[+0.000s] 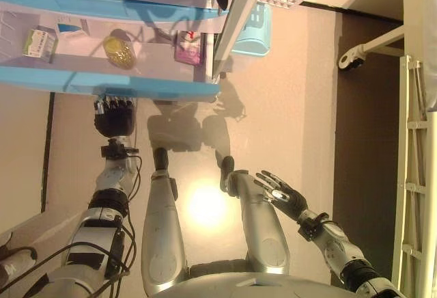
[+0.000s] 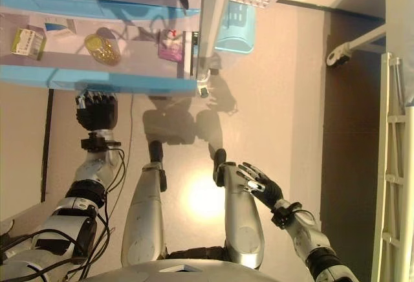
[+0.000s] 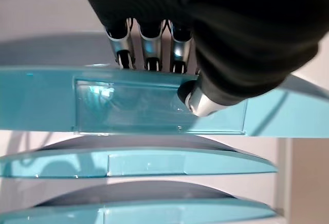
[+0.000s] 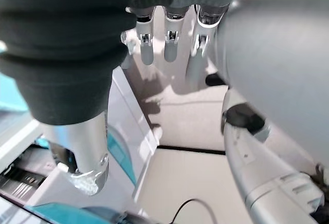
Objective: Open the drawer and pick up the medicine
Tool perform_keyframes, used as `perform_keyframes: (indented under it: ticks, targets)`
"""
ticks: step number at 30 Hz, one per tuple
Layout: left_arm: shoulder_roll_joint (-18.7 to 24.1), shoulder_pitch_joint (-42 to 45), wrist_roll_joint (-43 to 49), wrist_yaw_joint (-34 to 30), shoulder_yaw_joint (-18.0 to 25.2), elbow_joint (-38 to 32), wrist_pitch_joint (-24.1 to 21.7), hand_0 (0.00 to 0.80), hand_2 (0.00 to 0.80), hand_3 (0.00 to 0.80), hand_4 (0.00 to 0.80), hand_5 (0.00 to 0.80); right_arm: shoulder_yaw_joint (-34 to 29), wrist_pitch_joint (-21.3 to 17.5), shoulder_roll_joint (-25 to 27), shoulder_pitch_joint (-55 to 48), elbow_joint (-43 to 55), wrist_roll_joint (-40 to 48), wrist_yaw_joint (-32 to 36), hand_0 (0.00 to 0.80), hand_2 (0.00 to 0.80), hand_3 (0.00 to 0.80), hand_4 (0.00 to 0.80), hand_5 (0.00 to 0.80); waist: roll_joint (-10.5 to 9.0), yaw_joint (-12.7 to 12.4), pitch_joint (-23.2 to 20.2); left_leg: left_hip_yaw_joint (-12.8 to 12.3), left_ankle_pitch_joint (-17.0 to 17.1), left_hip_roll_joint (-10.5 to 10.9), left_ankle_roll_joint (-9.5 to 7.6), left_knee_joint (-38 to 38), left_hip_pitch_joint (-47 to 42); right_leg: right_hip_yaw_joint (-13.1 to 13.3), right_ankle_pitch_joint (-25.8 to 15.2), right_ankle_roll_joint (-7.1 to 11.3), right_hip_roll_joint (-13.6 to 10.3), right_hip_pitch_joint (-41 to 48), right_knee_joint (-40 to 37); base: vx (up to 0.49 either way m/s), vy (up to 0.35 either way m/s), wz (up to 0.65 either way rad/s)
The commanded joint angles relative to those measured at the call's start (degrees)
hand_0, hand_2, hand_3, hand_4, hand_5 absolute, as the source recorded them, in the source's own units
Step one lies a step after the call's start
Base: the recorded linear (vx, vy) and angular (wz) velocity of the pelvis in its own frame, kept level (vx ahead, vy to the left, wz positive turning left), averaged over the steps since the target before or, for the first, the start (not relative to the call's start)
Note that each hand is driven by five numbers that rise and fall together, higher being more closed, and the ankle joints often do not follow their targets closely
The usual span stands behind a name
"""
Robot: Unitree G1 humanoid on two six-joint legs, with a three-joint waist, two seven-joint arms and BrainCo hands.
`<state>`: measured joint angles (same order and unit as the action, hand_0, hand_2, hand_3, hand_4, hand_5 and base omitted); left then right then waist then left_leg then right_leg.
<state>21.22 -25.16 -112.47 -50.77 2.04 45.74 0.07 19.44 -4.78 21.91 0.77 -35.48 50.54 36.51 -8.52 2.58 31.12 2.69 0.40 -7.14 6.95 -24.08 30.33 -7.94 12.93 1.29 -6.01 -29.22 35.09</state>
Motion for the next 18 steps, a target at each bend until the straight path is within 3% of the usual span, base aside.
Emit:
perform_keyframes:
  ticks: [1, 7, 15, 18]
  targets:
    - [-1.61, 5.51, -0.53, -1.59, -0.36, 3.84, 3.68, 0.8, 0.8, 0.8, 0.8, 0.8, 4.03, 2.33, -2.79, -6.17, 2.86, -2.29, 0.62, 0.0, 0.0, 0.0, 0.0, 0.0, -2.26, -1.85, -1.33, -3.46, -4.83, 2.35, -6.65, -4.78, 0.86, -0.4, -6.94, -0.79, 1.92, 0.5, -5.12, -0.001, -0.053, 0.14]
    - [-5.0, 12.19, -0.53, -2.42, 0.5, 7.66, 5.47, 0.8, 0.8, 0.8, 0.8, 0.8, 3.87, 2.93, -3.2, -7.24, 4.5, -3.48, 0.55, 0.0, 0.0, 0.0, 0.0, 0.0, -2.9, -3.34, -1.32, -2.13, -3.65, 2.2, -6.23, -3.45, 0.42, -1.87, -6.4, -0.99, 2.62, 1.39, -5.14, 0.005, -0.064, 0.08]
    - [-6.33, 18.13, -0.31, 1.01, 0.28, 11.76, 7.75, 0.8, 0.8, 0.8, 0.8, 0.8, 4.04, 1.32, -3.8, -8.49, 3.81, -2.93, 1.23, 0.0, 0.0, 0.0, 0.0, 0.0, -3.33, -5.39, -1.32, -0.86, -2.68, 1.65, -5.86, -2.08, 0.16, -4.36, -6.27, -1.32, 2.4, 2.55, -5.84, 0.009, -0.066, 0.14]
    - [-6.38, 19.16, 0.62, 2.07, 0.76, 13.89, 8.22, 0.8, 0.8, 0.8, 0.8, 0.8, 3.88, 0.55, -4.19, -8.74, 2.74, -2.9, 1.6, 0.0, 0.0, 0.0, 0.0, 0.0, -3.42, -5.9, -1.32, -0.16, -4.75, 1.96, -5.73, -3.24, -0.02, -4.37, -4.68, -0.89, 2.29, 2.89, -4.74, 0.082, -0.032, 0.1]
